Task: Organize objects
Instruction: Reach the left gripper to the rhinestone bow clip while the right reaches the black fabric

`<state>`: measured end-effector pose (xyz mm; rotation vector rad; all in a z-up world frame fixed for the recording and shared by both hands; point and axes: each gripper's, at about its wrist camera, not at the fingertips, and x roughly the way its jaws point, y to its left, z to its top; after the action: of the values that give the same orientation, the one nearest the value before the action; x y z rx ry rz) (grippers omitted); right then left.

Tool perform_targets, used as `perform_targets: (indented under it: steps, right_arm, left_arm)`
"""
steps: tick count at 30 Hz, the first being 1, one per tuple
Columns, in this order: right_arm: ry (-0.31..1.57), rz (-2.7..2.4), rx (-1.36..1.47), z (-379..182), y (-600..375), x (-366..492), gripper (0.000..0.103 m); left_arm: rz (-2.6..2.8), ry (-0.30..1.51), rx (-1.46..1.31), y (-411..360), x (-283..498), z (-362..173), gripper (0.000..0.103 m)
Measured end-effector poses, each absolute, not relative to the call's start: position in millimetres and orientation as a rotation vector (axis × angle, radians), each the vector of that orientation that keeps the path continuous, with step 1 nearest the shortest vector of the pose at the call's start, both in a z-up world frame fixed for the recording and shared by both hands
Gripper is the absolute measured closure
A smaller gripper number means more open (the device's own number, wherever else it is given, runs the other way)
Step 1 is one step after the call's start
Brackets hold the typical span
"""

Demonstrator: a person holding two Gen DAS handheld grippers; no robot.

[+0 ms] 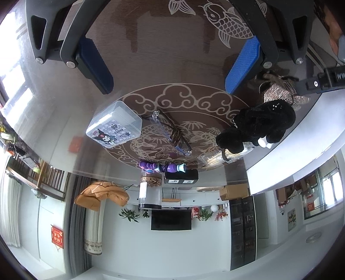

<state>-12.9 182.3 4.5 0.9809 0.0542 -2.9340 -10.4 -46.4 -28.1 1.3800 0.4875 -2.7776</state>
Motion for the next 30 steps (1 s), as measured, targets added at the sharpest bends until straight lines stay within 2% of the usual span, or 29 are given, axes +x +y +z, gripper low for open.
perform_targets:
  steps: [5,11,14,18,24,28,30]
  right_arm:
    - [0.047,-2.925,0.978,4.9,183.3,-12.9,0.000]
    - [0.047,-2.912,0.970,4.8,182.3,-12.4,0.000]
    - [0.050,-2.917,0.957,6.0,181.8,-10.8,0.000]
    - [0.194,-2.812,1.013,4.0,161.1,-12.1,0.000]
    - [0.218,-2.712,1.179,-6.2,138.0,-30.4,0.000]
    - [0.305,-2.663,1.146,-8.2,112.8,-34.9,0.000]
    - [0.290,-2.539,1.107,-8.0,99.4,-31.6,0.000]
  left_arm:
    - [-2.737,0.538,1.361,-56.3,-10.0,-30.4,0.000]
    - [-2.741,0.483,1.287,-56.7,-2.3,-21.7,0.000]
    - [-2.737,0.516,1.261,-62.4,0.9,-19.1,0.000]
    - [-2.737,0.500,1.259,-61.4,3.0,-18.3,0.000]
    - [-2.785,0.479,1.229,-56.9,6.3,-12.7,0.000]
    - [-2.796,0.527,1.210,-61.6,7.6,-10.3,0.000]
    - [-2.798,0.547,1.213,-62.8,9.4,-9.8,0.000]
